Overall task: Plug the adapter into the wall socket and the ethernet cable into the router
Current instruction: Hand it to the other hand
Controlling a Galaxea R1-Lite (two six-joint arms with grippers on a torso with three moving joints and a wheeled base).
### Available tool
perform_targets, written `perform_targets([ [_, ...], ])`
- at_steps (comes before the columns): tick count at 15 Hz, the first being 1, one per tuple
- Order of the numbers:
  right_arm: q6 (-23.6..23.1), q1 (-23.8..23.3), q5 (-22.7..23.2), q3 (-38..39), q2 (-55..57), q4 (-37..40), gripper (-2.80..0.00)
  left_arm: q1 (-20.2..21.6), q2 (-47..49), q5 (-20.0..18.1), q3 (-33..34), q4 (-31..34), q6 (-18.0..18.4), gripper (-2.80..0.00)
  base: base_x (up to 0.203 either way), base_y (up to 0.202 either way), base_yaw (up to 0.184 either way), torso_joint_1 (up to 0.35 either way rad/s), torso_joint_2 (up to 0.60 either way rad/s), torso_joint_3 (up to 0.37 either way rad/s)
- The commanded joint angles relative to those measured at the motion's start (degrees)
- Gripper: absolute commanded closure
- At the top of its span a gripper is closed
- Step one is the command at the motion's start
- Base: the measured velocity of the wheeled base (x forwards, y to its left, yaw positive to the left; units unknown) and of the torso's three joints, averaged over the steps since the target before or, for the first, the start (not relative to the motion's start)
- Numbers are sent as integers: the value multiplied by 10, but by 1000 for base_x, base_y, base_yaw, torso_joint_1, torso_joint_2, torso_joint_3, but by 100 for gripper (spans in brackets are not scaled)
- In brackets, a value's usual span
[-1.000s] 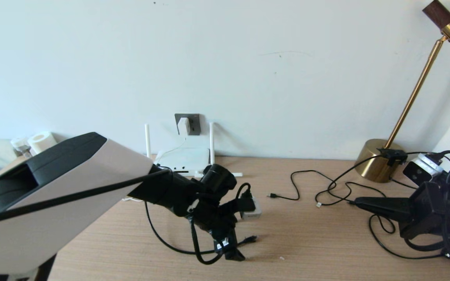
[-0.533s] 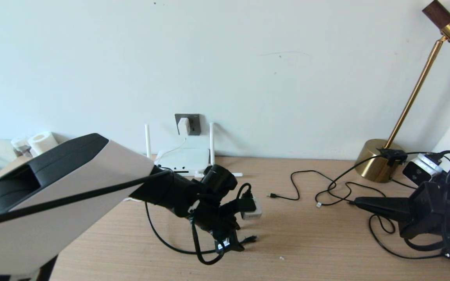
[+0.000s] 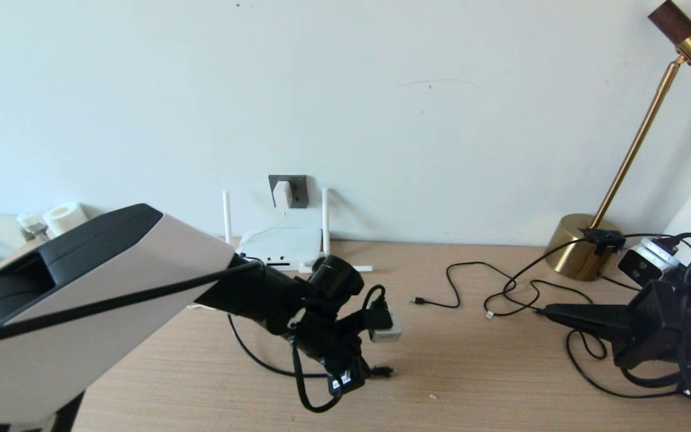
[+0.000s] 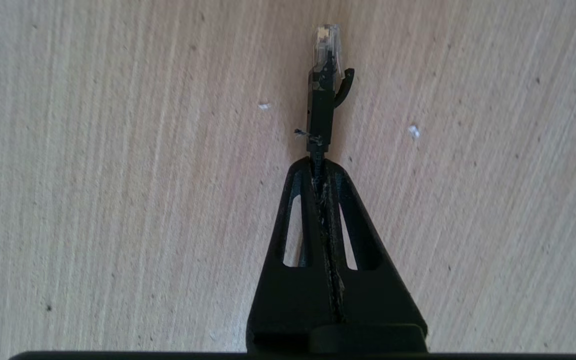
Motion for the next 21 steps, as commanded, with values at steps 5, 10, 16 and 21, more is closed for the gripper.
perform_targets([
  [5,66,1,6,-18,-8,-2,0,5,-91,22,-86,4,6,0,0,0,0,0,0,0],
  [10,343,51,8,-133,-23,-3,0,-62,-166,158,-198,-8,34,0,0,0,0,0,0,0],
  [16,403,76,-14,-147,-38,-3,0,-128,-206,298,-23,-354,152,0,0,0,0,0,0,0],
  [21,360,77,-27,-142,-42,-3,0,-129,-286,277,52,-326,180,0,0,0,0,0,0,0],
])
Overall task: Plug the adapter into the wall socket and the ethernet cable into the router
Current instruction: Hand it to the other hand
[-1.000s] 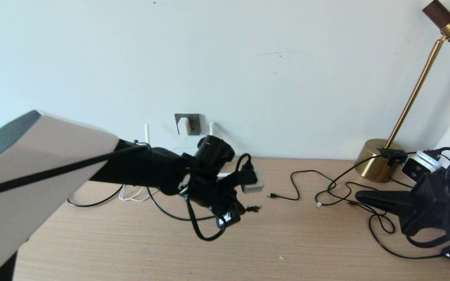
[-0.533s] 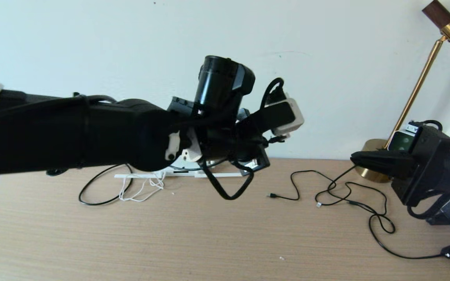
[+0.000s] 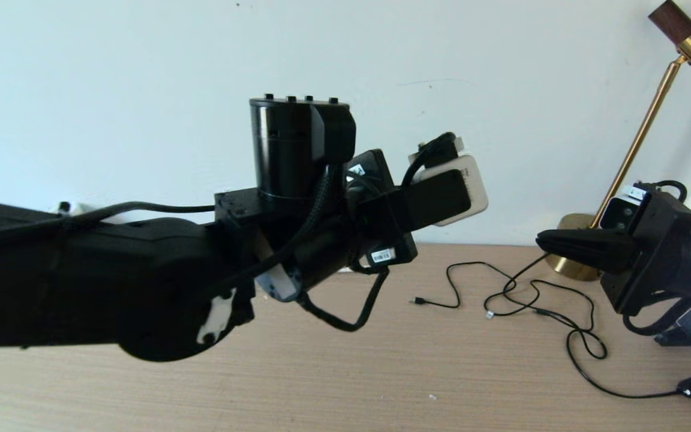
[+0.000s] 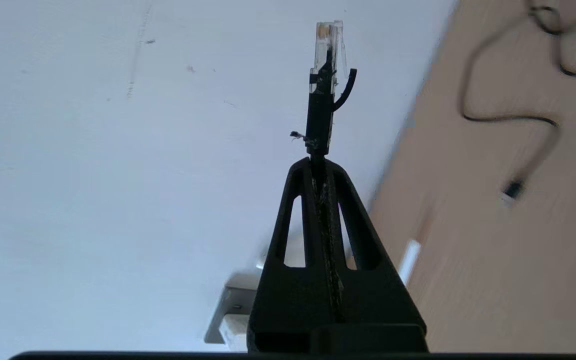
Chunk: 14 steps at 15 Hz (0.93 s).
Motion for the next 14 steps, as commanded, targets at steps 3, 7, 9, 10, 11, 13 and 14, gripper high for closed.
perform_targets([
  [3,-71,5,6,-5,-1,-3,0,0,-70,-142,17,171,-105,0,0,0,0,0,0,0],
  [7,-163,45,4,16,0,-1,0,1,-80,-192,68,178,-130,0,0,0,0,0,0,0],
  [9,-236,56,-5,35,-3,0,0,0,-79,-191,93,130,-124,0,0,0,0,0,0,0],
  [10,-274,57,-24,42,-1,0,0,0,-78,-191,105,119,-123,0,0,0,0,0,0,0],
  [11,-313,58,-38,51,1,1,0,-1,-79,-190,119,114,-121,0,0,0,0,0,0,0],
  [13,-352,67,-45,55,4,5,-280,0,-85,-190,140,97,-120,0,0,0,0,0,0,0],
  [14,-355,79,-46,50,4,5,-280,0,-86,-190,142,97,-120,0,0,0,0,0,0,0],
])
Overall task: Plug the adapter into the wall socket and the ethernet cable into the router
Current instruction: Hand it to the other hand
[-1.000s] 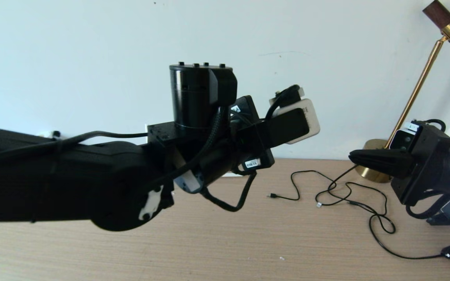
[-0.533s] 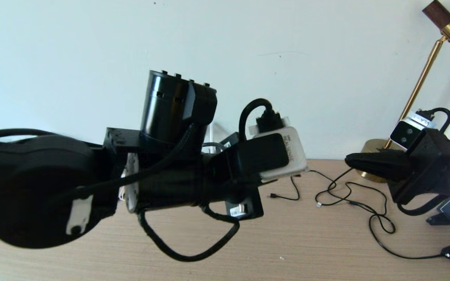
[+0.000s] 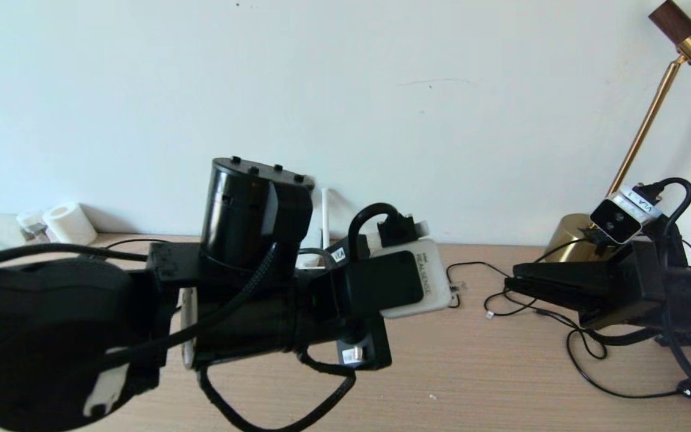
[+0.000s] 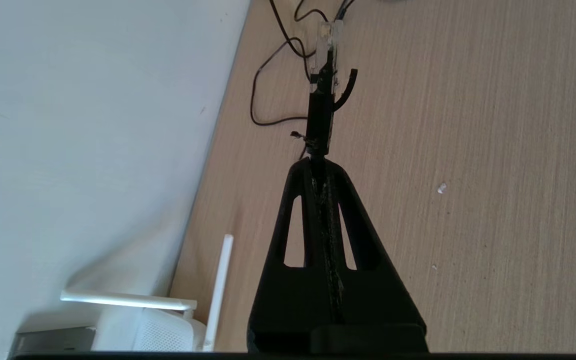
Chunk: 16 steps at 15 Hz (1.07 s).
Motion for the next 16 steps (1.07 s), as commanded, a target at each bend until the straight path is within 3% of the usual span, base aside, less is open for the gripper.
perform_targets([
  [1,-9,18,4,-6,2,-3,-280,0,-4,0,12,-2,3,0,0,0,0,0,0,0],
  [3,-46,43,3,-14,2,-3,-280,9,-5,4,15,-2,3,0,0,0,0,0,0,0],
  [6,-50,72,-3,-30,9,-3,-280,33,4,12,8,-3,27,0,0,0,0,0,0,0],
  [8,-61,99,-65,-44,30,-2,-280,53,27,12,-20,-2,73,0,0,0,0,0,0,0],
  [9,-97,109,-90,-46,43,2,-280,59,38,11,-35,-2,91,0,0,0,0,0,0,0],
  [11,-140,122,-111,-65,50,71,-280,61,45,11,-40,-2,96,0,0,0,0,0,0,0],
  [13,-187,134,-167,-80,62,103,-280,59,45,10,-41,-2,100,0,0,0,0,0,0,0],
  [16,-193,135,-170,-96,63,106,-280,54,50,9,-40,-3,101,0,0,0,0,0,0,0],
])
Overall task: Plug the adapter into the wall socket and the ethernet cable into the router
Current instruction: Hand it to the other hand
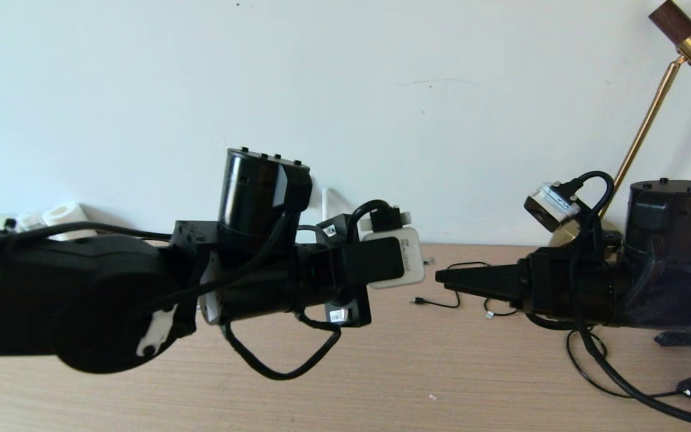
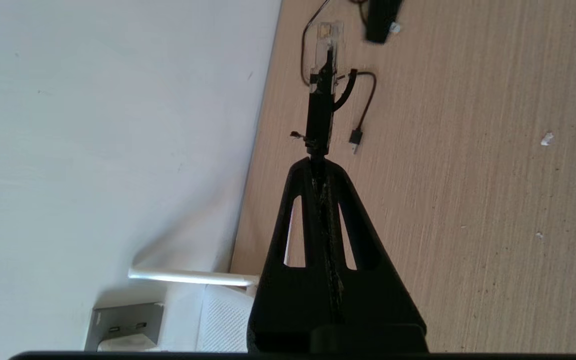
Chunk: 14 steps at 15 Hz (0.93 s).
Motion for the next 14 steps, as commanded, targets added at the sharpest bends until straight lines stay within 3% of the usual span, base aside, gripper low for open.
perform_targets([
  [1,1,1,3,-6,4,-2,-280,-5,9,-1,1,-2,3,0,0,0,0,0,0,0],
  [14,-5,0,-8,-11,11,-4,-280,-36,12,-4,30,-40,-2,0,0,0,0,0,0,0],
])
